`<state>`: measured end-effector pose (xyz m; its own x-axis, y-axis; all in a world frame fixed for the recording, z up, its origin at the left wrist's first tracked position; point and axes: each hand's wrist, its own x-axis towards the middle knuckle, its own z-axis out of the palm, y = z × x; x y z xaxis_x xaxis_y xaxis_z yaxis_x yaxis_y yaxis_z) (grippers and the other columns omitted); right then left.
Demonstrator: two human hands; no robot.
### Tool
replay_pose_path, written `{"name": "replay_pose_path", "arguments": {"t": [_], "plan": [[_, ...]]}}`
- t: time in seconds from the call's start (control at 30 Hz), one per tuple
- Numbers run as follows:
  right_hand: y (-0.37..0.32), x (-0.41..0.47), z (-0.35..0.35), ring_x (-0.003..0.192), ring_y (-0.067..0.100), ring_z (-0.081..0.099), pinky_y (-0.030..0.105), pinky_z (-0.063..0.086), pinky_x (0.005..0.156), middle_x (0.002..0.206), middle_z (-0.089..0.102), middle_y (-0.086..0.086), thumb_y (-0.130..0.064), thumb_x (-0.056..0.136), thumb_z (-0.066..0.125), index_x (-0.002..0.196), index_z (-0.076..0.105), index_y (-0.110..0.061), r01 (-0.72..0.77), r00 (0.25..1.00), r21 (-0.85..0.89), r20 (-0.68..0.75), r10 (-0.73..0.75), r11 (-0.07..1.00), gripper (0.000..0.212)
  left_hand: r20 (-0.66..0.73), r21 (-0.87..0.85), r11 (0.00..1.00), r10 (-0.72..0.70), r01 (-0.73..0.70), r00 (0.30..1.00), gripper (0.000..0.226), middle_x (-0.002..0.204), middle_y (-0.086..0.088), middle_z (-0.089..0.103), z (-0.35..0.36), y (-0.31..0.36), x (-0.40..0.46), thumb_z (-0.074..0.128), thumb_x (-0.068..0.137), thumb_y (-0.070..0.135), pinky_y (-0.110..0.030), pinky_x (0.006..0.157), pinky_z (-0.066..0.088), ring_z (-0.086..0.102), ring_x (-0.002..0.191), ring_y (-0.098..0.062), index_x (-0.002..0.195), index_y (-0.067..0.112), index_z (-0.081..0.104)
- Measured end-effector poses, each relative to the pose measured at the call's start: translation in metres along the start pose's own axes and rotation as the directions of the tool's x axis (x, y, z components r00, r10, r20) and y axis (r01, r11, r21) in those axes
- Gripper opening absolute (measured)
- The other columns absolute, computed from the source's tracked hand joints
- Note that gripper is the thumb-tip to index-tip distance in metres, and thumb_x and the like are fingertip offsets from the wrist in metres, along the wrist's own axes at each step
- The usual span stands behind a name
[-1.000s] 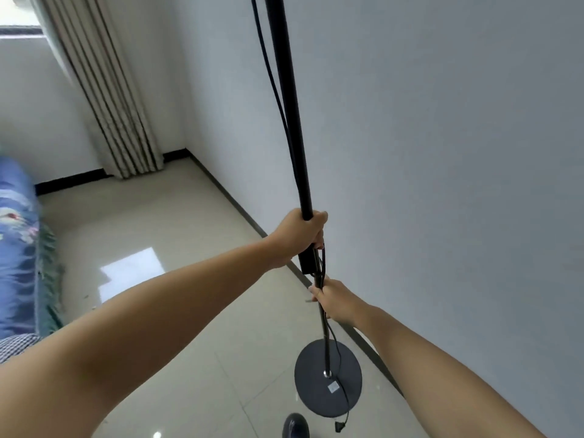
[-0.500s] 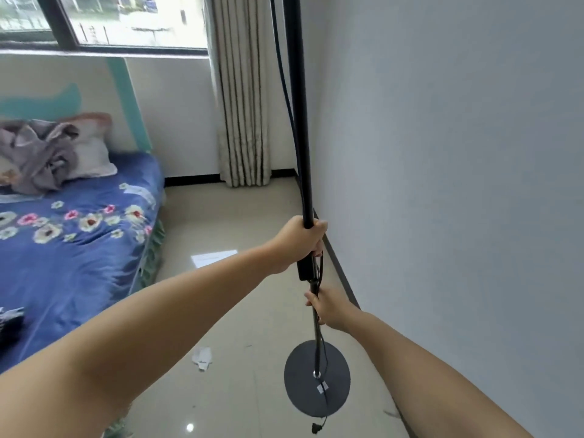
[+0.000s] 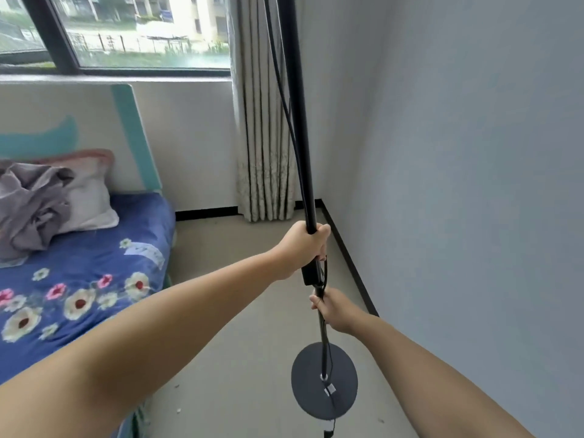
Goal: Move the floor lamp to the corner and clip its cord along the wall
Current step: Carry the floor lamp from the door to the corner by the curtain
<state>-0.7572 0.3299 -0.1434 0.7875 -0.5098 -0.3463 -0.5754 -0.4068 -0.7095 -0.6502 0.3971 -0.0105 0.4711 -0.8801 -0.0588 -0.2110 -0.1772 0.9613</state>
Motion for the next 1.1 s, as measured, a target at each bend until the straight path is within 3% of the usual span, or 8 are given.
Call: {"name": "replay_pose_path", "arguments": {"t": [0.1, 0.23, 0.4, 0.5, 0.63, 0.77, 0.97, 1.1], "plan": [[-0.022, 0.068, -0.025, 0.074, 0.009, 0.051, 0.031, 0.045, 0.077, 0.086, 0.055, -0.003, -0.032, 0.097, 0.039, 0.093, 0.047, -0.018, -0.012, 1.0, 0.028, -0.018, 0.012, 1.0, 0.017, 0.026, 0.05, 0.999, 0.017, -0.019, 1.0, 0.045, 0.037, 0.005, 0.043, -0.035, 0.004, 0.072, 0.039, 0.086, 0.018, -0.036, 0.079, 0.048, 0.052, 0.057, -0.021, 0.041, 0.016, 0.035], [-0.043, 0.166, -0.054, 0.082, 0.016, 0.054, 0.042, 0.053, 0.086, 0.087, 0.056, -0.003, -0.034, 0.096, 0.04, 0.091, 0.049, -0.02, -0.029, 0.999, 0.071, -0.018, 0.03, 0.997, 0.018, 0.042, 0.102, 0.995, 0.012, -0.016, 0.999, 0.048, 0.04, 0.003, 0.047, -0.079, -0.004, 0.174, 0.039, 0.088, 0.021, -0.033, 0.079, 0.047, 0.057, 0.057, -0.019, 0.04, 0.016, 0.037], [-0.067, 0.306, -0.089, 0.078, 0.02, 0.053, 0.044, 0.056, 0.081, 0.089, 0.056, 0.001, -0.035, 0.096, 0.041, 0.092, 0.05, -0.018, -0.036, 0.999, 0.11, 0.01, 0.035, 0.993, 0.02, 0.005, 0.082, 0.996, -0.032, 0.032, 0.999, 0.048, 0.033, 0.004, 0.045, -0.133, -0.024, 0.308, 0.039, 0.086, 0.019, -0.04, 0.091, 0.048, 0.052, 0.052, -0.016, 0.038, 0.016, 0.036], [-0.087, 0.383, -0.112, 0.081, 0.019, 0.053, 0.044, 0.057, 0.082, 0.09, 0.056, 0.0, -0.034, 0.096, 0.04, 0.095, 0.049, -0.017, -0.052, 0.998, 0.154, 0.034, 0.048, 0.987, 0.019, -0.005, 0.035, 0.998, -0.051, 0.051, 0.999, 0.044, 0.033, 0.005, 0.042, -0.167, -0.026, 0.382, 0.039, 0.084, 0.015, -0.04, 0.084, 0.051, 0.048, 0.051, -0.019, 0.041, 0.016, 0.034], [-0.11, 0.473, -0.15, 0.082, 0.017, 0.054, 0.035, 0.056, 0.073, 0.089, 0.056, -0.003, -0.035, 0.096, 0.041, 0.092, 0.049, -0.021, -0.053, 0.998, 0.164, 0.034, 0.048, 0.985, 0.017, 0.02, 0.007, 0.999, -0.038, 0.038, 0.999, 0.043, 0.036, 0.005, 0.041, -0.206, -0.023, 0.478, 0.04, 0.083, 0.014, -0.037, 0.078, 0.053, 0.045, 0.049, -0.019, 0.041, 0.017, 0.033], [-0.117, 0.567, -0.188, 0.081, 0.015, 0.055, 0.03, 0.056, 0.064, 0.084, 0.052, -0.006, -0.034, 0.096, 0.041, 0.082, 0.052, -0.018, -0.065, 0.997, 0.157, -0.025, 0.07, 0.986, 0.024, 0.06, 0.043, 0.999, 0.004, -0.007, 0.998, 0.044, 0.035, 0.004, 0.041, -0.23, -0.028, 0.581, 0.038, 0.086, 0.013, -0.026, 0.065, 0.051, 0.048, 0.052, -0.022, 0.042, 0.014, 0.034], [-0.103, 0.691, -0.233, 0.078, 0.022, 0.058, 0.041, 0.056, 0.079, 0.084, 0.053, -0.001, -0.034, 0.096, 0.04, 0.086, 0.055, -0.016, -0.194, 0.967, 0.157, -0.135, 0.216, 0.968, 0.025, 0.197, 0.073, 0.997, 0.018, -0.033, 0.98, 0.045, 0.038, 0.005, 0.044, -0.239, -0.054, 0.73, 0.039, 0.086, 0.015, -0.031, 0.068, 0.047, 0.05, 0.053, -0.02, 0.041, 0.017, 0.035], [-0.075, 0.764, -0.267, 0.068, 0.009, 0.053, 0.026, 0.045, 0.065, 0.075, 0.052, -0.011, -0.036, 0.095, 0.041, 0.086, 0.053, -0.023, -0.257, 0.935, 0.222, -0.187, 0.3, 0.941, 0.02, 0.279, 0.089, 0.994, 0.035, -0.062, 0.96, 0.045, 0.042, 0.001, 0.044, -0.224, -0.065, 0.818, 0.039, 0.089, 0.017, -0.029, 0.065, 0.045, 0.049, 0.053, -0.021, 0.044, 0.015, 0.036]]}}
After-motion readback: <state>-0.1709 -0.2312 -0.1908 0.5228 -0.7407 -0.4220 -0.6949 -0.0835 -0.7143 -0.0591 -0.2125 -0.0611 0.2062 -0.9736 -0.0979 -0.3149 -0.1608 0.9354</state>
